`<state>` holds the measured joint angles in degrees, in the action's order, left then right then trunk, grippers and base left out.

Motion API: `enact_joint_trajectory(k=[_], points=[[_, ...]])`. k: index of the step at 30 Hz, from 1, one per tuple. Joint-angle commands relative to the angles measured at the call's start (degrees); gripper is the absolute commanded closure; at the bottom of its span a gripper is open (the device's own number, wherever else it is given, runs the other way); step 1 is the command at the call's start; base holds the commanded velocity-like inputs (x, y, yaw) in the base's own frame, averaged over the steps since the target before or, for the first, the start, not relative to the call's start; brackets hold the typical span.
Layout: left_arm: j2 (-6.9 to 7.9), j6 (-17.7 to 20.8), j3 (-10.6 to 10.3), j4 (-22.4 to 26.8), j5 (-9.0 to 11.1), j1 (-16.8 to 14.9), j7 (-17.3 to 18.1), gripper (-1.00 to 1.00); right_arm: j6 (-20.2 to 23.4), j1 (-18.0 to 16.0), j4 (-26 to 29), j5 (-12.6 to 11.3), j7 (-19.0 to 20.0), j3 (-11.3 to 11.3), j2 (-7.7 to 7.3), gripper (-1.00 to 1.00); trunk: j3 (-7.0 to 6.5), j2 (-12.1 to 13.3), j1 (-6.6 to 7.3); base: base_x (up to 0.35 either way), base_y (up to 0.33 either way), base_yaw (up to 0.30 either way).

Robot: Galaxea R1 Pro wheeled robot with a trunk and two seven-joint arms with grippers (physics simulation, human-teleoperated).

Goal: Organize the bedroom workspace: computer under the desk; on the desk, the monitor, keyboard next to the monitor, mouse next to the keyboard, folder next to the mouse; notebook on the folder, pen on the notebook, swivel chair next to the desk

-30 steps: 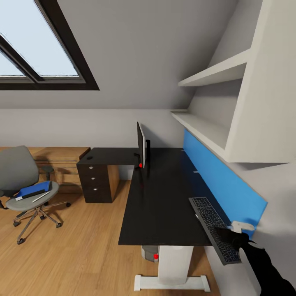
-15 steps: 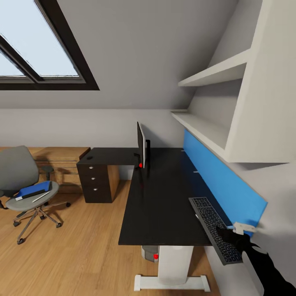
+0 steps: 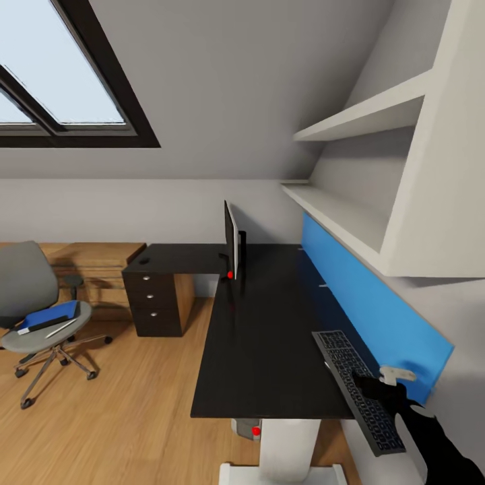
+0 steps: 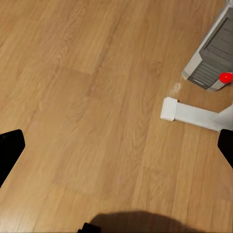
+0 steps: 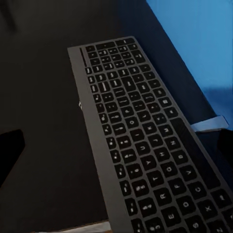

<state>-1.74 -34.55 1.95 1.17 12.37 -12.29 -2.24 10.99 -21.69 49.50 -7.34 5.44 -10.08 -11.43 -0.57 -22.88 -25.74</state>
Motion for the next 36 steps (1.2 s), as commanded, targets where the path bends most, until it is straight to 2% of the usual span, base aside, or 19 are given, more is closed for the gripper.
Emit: enact_joint_trajectory(k=[1,13,17,21,24,36], points=[[-0.03,-0.16,0.16,-0.03,-0.24,-0.02,-0.23,-1.0,0.05,-0.19,-0.32,-0.39,0.25,-0.12,-0.01,-1.0,0.02,-0.04,-0.04,0.159,0.0,0.0],[-0.09,-0.17,0.16,-0.03,-0.3,-0.02,-0.22,-1.0,-0.84,-1.01,-1.5,0.23,0.22,-0.17,-0.33,-1.0,0.02,-0.04,-0.04,0.043,-0.051,0.0],[-0.05,-0.17,0.16,-0.03,-0.27,-0.02,-0.24,-1.0,0.38,-1.04,-0.42,0.07,0.08,-0.18,-0.26,-1.0,0.02,-0.04,-0.04,0.003,-0.105,0.0],[-0.06,-0.17,0.17,-0.03,-0.25,-0.02,-0.29,-1.0,4.33,-1.06,0.75,-0.08,0.1,-0.19,-0.19,-1.0,0.02,-0.04,-0.04,0.001,-0.033,0.0],[-0.04,-0.17,0.17,-0.03,-0.24,-0.02,-0.3,-1.0,5.61,-1.07,1.02,-0.11,-0.07,-0.2,-0.14,-1.0,0.02,-0.04,-0.04,0.0,-0.012,0.0],[-0.03,-0.24,0.16,-0.03,-0.24,-0.02,-0.31,-1.0,6.59,-1.07,1.24,-0.45,-0.35,-0.34,0.02,-1.0,0.02,-0.04,-0.04,0.0,-0.002,0.0]])
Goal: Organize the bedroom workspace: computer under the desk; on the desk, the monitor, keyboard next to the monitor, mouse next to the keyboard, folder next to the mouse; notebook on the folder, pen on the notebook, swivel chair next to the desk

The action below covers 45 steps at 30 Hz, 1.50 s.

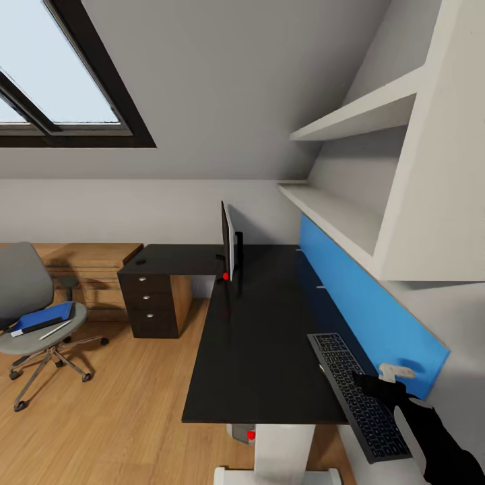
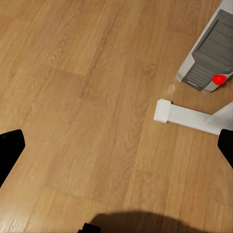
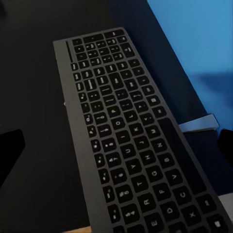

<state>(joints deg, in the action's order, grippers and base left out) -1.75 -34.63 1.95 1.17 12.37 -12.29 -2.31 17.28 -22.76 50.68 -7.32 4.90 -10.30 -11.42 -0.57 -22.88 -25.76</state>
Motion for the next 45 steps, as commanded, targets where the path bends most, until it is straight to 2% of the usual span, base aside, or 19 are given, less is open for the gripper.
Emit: enact_joint_trajectory(k=[1,20,33,45], points=[[-0.03,-0.16,0.16,-0.03,-0.24,-0.01,-0.24,-1.0,0.36,-0.01,0.07,-0.57,0.19,-0.12,0.02,-1.0,0.02,-0.04,-0.02,0.0,0.0,0.0],[-0.01,-0.17,0.16,-0.03,-0.24,-0.01,-0.48,-1.0,0.38,0.05,2.32,-1.09,0.2,-0.07,0.28,-1.0,0.02,-0.04,-0.02,0.0,0.0,0.0],[0.0,-0.15,0.16,-0.03,-0.24,-0.01,-0.59,-1.0,-1.03,0.03,2.65,-1.12,0.21,-0.13,2.7,-1.0,0.16,-0.04,-0.02,0.0,0.0,-0.094],[-0.02,-0.09,0.16,-0.03,-0.24,-0.01,-0.42,-1.0,-2.06,0.07,2.67,-1.07,0.29,-0.04,3.07,-1.0,0.26,-0.04,-0.02,0.0,0.0,-0.174]])
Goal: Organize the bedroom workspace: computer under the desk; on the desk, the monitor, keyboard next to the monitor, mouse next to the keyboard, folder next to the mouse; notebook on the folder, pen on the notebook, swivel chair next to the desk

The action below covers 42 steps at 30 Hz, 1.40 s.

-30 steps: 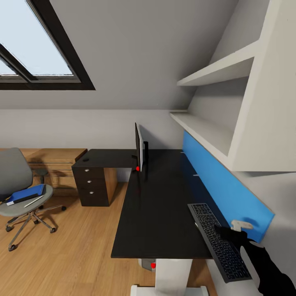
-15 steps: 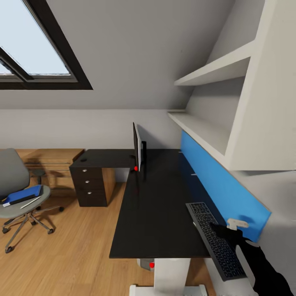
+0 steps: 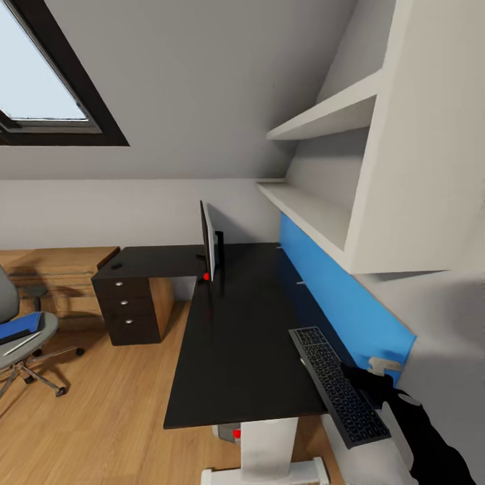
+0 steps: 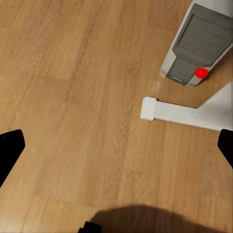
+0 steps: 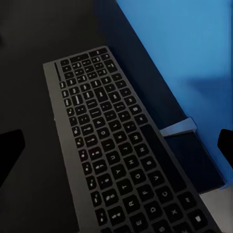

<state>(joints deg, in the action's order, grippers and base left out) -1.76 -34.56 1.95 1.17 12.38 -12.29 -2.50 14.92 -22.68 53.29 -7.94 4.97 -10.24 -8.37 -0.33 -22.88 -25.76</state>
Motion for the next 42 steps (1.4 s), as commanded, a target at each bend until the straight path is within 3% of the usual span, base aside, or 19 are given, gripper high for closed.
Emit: enact_joint_trajectory(k=[1,32,42], points=[[-0.01,-0.16,0.16,-0.03,-0.25,-0.01,-0.21,-1.0,0.28,-0.02,0.05,-0.44,0.22,-0.1,0.01,-1.0,0.03,-0.04,-0.02,0.0,0.0,-0.038],[0.0,-0.15,0.16,-0.03,-0.25,-0.01,-0.13,-1.0,-0.93,-0.02,0.06,-0.21,0.46,0.03,0.04,-1.0,0.57,-0.04,-0.02,0.001,0.0,-0.076],[0.0,-0.15,0.16,-0.03,-0.25,-0.01,-0.13,-1.0,-0.97,-0.03,-0.4,0.01,0.64,0.25,0.02,-1.0,0.58,-0.04,-0.02,0.171,0.0,-0.004]])
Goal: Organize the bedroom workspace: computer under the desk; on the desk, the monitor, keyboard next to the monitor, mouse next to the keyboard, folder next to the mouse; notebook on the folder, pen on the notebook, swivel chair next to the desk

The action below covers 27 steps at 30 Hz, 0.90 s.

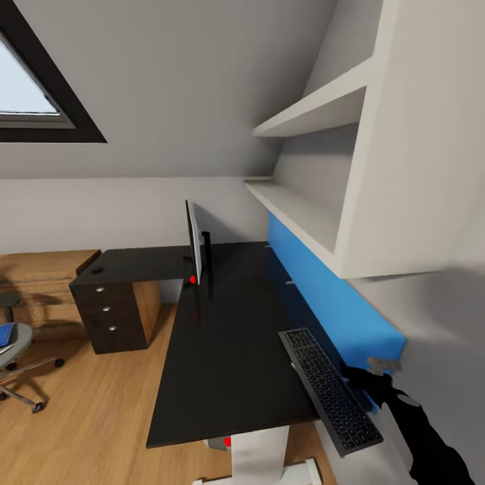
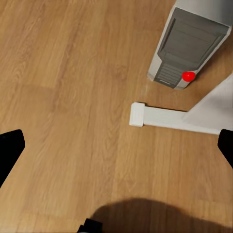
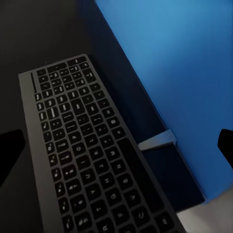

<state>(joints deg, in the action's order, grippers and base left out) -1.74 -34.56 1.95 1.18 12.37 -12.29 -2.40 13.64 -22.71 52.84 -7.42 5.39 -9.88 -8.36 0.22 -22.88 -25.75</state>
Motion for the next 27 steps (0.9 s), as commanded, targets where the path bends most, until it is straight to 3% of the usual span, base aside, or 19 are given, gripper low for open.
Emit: enact_joint_trajectory(k=[1,27], points=[[-0.02,-0.16,0.16,-0.03,-0.24,-0.02,-0.23,-1.0,0.31,-0.02,0.02,-0.51,0.22,-0.08,0.01,-1.0,0.02,-0.04,-0.04,0.116,0.0,-0.001],[-0.09,-0.23,0.16,-0.03,-0.32,-0.02,-0.13,-1.0,1.58,-0.05,-4.15,-0.49,-0.18,-0.05,-0.16,-1.0,0.03,-0.04,-0.04,0.017,0.0,0.0]])
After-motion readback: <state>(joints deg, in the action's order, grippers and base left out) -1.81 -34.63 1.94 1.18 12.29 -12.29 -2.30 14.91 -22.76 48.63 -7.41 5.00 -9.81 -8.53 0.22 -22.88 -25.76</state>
